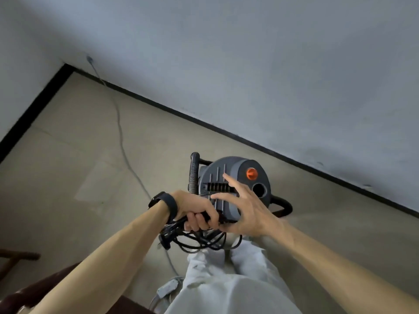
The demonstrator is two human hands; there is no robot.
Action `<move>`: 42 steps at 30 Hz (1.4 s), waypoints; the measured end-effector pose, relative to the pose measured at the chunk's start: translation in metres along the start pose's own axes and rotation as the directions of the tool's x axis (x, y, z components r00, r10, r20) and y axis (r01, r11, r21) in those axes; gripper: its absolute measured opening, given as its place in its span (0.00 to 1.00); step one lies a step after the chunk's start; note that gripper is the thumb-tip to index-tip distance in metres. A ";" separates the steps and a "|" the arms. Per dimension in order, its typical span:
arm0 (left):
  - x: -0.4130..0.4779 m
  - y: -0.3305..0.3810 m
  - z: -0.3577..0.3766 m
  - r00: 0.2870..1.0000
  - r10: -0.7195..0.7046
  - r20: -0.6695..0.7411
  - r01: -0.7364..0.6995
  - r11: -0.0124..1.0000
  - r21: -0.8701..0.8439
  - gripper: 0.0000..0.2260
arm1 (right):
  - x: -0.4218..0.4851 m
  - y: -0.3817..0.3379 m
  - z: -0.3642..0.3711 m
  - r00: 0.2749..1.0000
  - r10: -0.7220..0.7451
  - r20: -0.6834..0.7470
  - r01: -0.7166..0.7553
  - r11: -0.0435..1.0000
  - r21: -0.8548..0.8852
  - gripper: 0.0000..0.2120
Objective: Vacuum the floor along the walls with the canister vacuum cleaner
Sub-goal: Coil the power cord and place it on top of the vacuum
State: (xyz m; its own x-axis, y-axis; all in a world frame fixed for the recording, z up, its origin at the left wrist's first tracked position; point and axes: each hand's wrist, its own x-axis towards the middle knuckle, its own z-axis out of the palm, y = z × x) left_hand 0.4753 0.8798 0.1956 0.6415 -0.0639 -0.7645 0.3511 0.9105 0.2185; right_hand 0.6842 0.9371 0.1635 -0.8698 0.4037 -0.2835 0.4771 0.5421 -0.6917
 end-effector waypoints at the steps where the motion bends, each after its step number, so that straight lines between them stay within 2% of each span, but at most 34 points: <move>1: 0.003 0.007 0.002 1.000 -0.010 -0.013 0.010 1.000 0.027 0.16 | -0.004 0.004 0.001 1.000 0.005 -0.015 -0.004 0.999 0.034 0.30; 3: 0.008 0.018 0.004 0.999 -0.007 -0.043 0.011 0.997 0.080 0.19 | -0.011 0.011 0.006 0.999 0.011 -0.031 -0.009 0.997 0.078 0.24; 6: 0.013 0.033 0.009 0.995 0.081 -0.059 -0.075 0.993 0.087 0.20 | -0.019 0.023 0.006 0.995 0.091 -0.038 -0.081 0.973 0.217 0.17; 8: 0.014 0.041 0.009 0.985 0.167 -0.052 -0.163 0.984 0.072 0.14 | -0.025 0.023 -0.005 0.985 0.162 -0.050 -0.140 0.943 0.302 0.09; 10: 0.011 0.052 0.011 0.960 0.261 -0.100 -0.253 0.964 0.080 0.09 | -0.032 0.026 -0.018 0.970 0.244 -0.019 -0.212 0.878 0.429 0.09; 11: 0.010 0.057 0.011 0.936 0.314 -0.161 -0.299 0.948 0.113 0.08 | -0.036 0.030 -0.025 0.959 0.281 0.018 -0.248 0.812 0.528 0.09; 13: 0.010 0.066 0.007 0.838 0.417 -0.352 -0.356 0.906 0.228 0.10 | -0.045 0.040 -0.037 0.943 0.329 0.054 -0.272 0.668 0.693 0.06; 15: 0.020 0.072 -0.001 0.685 0.457 -0.567 -0.331 0.889 0.317 0.15 | -0.051 0.057 -0.043 0.909 0.417 0.027 -0.279 0.557 0.782 0.08; 17: 0.039 0.076 -0.008 0.535 0.455 -0.711 -0.276 0.890 0.362 0.17 | -0.050 0.074 -0.043 0.847 0.532 0.008 -0.291 0.451 0.844 0.07; 20: 0.080 0.078 -0.016 0.424 0.457 -0.782 -0.126 0.885 0.449 0.12 | -0.040 0.103 -0.034 0.760 0.648 0.042 -0.308 0.303 0.902 0.04; 23: 0.115 0.080 -0.024 0.342 0.459 -0.820 -0.084 0.884 0.460 0.09 | -0.026 0.135 -0.022 0.702 0.708 0.077 -0.353 0.251 0.901 0.04; 26: 0.142 0.083 -0.038 0.248 0.435 -0.865 -0.056 0.898 0.436 0.09 | -0.008 0.165 -0.009 0.676 0.734 0.062 -0.421 0.316 0.850 0.02; 30: 0.174 0.077 -0.064 0.054 0.354 -0.934 -0.112 0.931 0.347 0.14 | 0.030 0.201 0.013 0.677 0.736 -0.012 -0.481 0.455 0.750 0.04; 33: 0.202 0.060 -0.082 -0.055 0.188 -0.981 -0.072 0.979 0.192 0.20 | 0.061 0.220 0.038 0.715 0.694 -0.085 -0.535 0.622 0.572 0.13; 36: 0.229 0.038 -0.095 -0.136 -0.058 -0.989 0.008 0.998 -0.060 0.37 | 0.076 0.223 0.062 0.812 0.548 -0.199 -0.498 0.829 0.254 0.24; 37: 0.235 0.032 -0.097 -0.126 -0.130 -0.983 -0.017 0.991 -0.129 0.42 | 0.077 0.219 0.066 0.848 0.478 -0.228 -0.471 0.878 0.090 0.30; 39: 0.241 0.018 -0.101 -0.035 -0.257 -0.966 -0.126 0.960 -0.251 0.51 | 0.078 0.209 0.072 0.914 0.321 -0.246 -0.374 0.904 -0.207 0.43; 42: 0.241 -0.007 -0.107 0.136 -0.337 -0.932 -0.305 0.881 -0.363 0.55 | 0.083 0.192 0.080 0.981 0.045 -0.188 -0.117 0.913 -0.390 0.50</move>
State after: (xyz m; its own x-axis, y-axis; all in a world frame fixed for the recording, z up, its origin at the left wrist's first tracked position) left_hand 0.5544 0.9018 -0.0546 -0.6667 0.0656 -0.7424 -0.1337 0.9694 0.2057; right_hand 0.6939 1.0157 -0.0465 -0.8081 0.5594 -0.1845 0.5865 0.7353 -0.3397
